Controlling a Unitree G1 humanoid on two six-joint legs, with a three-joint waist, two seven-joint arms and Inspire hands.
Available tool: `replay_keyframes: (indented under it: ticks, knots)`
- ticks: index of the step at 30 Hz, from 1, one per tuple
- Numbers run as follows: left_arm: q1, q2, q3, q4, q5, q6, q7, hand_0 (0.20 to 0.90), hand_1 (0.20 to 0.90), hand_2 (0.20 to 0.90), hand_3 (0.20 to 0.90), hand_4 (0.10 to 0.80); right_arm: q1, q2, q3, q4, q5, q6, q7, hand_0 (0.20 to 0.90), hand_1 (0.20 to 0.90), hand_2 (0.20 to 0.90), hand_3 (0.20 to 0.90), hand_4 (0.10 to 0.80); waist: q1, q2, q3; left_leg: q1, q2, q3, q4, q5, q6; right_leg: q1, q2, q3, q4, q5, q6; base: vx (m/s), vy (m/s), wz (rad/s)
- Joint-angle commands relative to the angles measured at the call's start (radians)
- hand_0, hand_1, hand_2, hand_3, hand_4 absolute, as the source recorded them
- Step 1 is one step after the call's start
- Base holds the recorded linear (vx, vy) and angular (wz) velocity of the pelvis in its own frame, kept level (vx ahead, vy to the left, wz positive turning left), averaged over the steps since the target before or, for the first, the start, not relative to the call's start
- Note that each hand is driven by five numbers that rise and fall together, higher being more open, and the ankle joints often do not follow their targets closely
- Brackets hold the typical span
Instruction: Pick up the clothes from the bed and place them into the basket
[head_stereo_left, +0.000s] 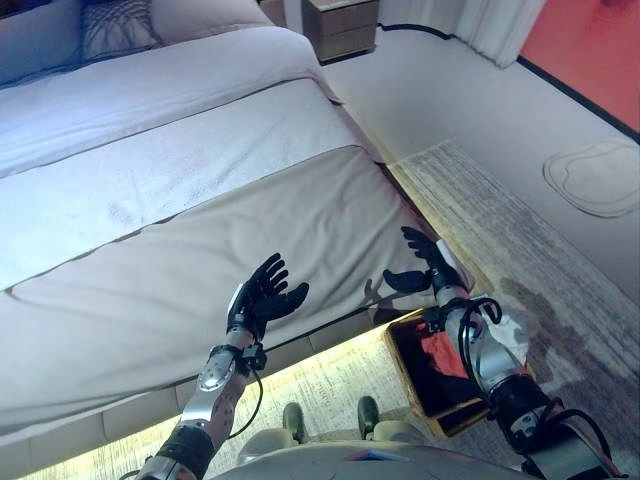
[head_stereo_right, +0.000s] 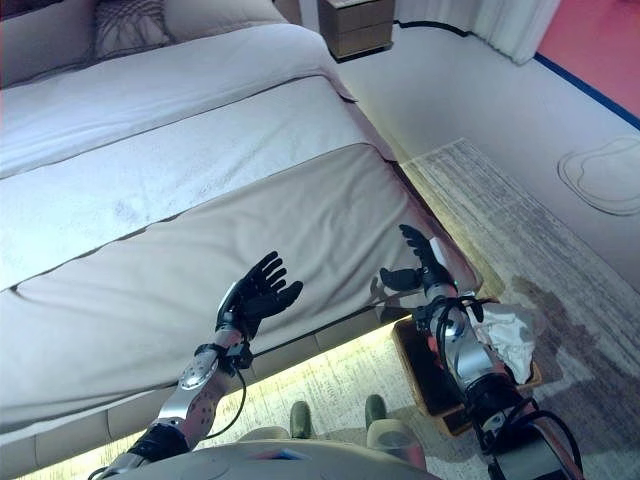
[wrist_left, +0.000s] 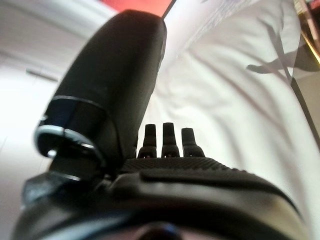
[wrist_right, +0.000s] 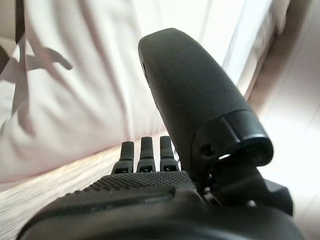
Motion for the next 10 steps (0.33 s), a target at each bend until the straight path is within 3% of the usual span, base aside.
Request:
replay_keyframes:
  ticks: [1, 10]
  knots:
    - [-0.045, 0.019, 0.027, -0.01, 0.046, -0.089, -0.013, 0.9, 0.9, 0.9, 0.9, 0.8, -0.01, -0.011, -0.013, -0.098, -0.067, -0.128, -0.033, 0.9, 0.9, 0.9, 0.9, 0.8, 0.016, -0.038, -0.083, -0.002, 0.027, 0.006, 0.006, -0.106, -0.004, -0.006, -0.035, -0.021, 0.009, -0.054, 0.019, 0.032, 0.012, 0.23]
    - [-0.011, 0.022, 0.069, 0.004, 0.1, -0.031, -0.006, 0.9, 0.9, 0.9, 0.9, 0.8, 0.039, -0.028, 0.008, -0.223, -0.087, -0.168, 0.031, 0.9, 0.9, 0.9, 0.9, 0.8, 0.055, -0.053, -0.088, -0.012, 0.023, -0.028, 0.006, -0.096, -0.004, 0.015, -0.044, -0.075, 0.005, -0.061, 0.027, 0.024, -0.001, 0.15]
